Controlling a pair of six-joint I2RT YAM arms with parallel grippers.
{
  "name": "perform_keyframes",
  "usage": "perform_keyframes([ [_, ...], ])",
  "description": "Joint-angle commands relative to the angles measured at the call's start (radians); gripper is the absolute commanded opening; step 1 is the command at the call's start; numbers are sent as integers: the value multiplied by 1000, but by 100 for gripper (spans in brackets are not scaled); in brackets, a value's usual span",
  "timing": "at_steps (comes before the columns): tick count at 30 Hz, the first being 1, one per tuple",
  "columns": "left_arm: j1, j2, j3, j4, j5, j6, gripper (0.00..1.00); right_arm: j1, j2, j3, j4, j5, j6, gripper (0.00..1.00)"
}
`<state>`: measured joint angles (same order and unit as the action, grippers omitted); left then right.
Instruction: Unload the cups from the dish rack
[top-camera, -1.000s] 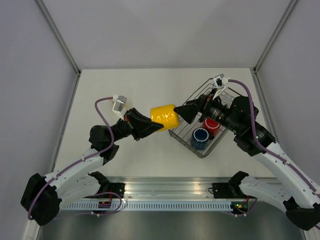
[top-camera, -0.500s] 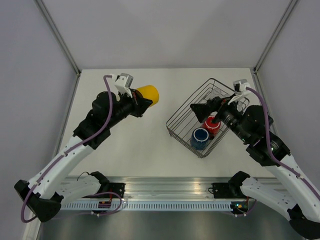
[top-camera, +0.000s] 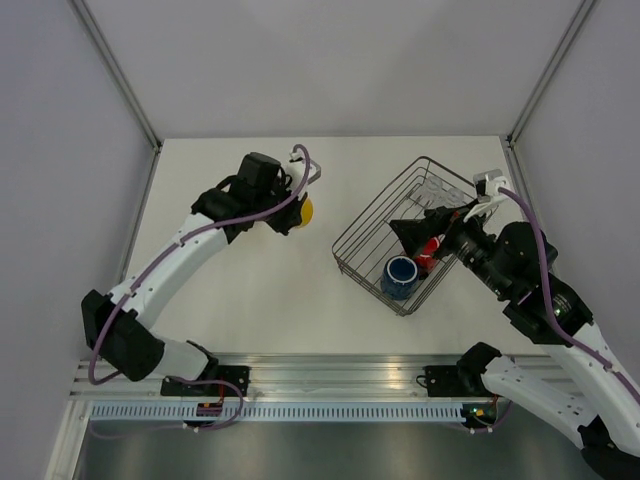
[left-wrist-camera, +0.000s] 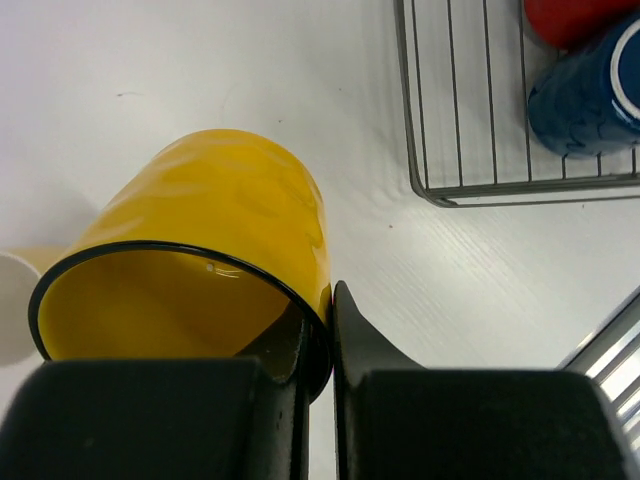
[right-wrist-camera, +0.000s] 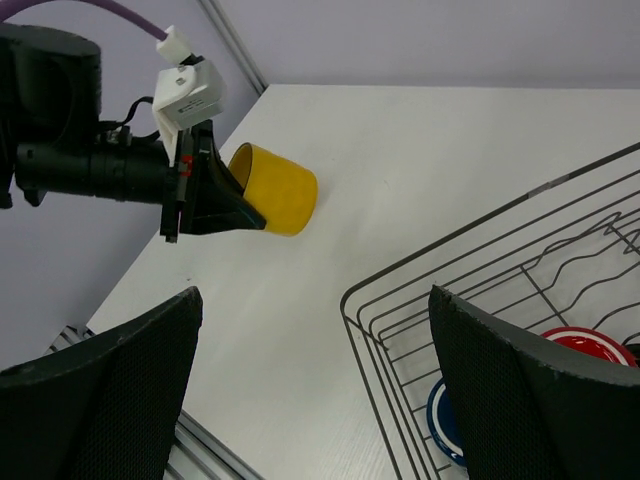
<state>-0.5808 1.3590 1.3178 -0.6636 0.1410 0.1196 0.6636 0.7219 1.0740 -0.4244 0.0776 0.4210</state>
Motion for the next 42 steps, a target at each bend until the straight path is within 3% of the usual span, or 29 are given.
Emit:
perform_keyframes([
  [1, 55, 72, 153, -39, 197, 250, 2, -2, -30, -9, -16, 13, -21, 98],
  [8, 136, 320, 363, -224, 171, 394, 2, -5, -56, -26, -24, -6, -18, 98],
  [22, 174, 702, 621, -355, 149, 479, 2, -2, -90, -28, -57, -26, -42, 98],
  [33, 176, 816, 689, -366, 71, 473, 2, -2, -79, -37, -63, -28, -59, 98],
  [42, 171, 881, 722, -364, 60, 465, 20, -2, -88, -72, -68, -35, -67, 98],
])
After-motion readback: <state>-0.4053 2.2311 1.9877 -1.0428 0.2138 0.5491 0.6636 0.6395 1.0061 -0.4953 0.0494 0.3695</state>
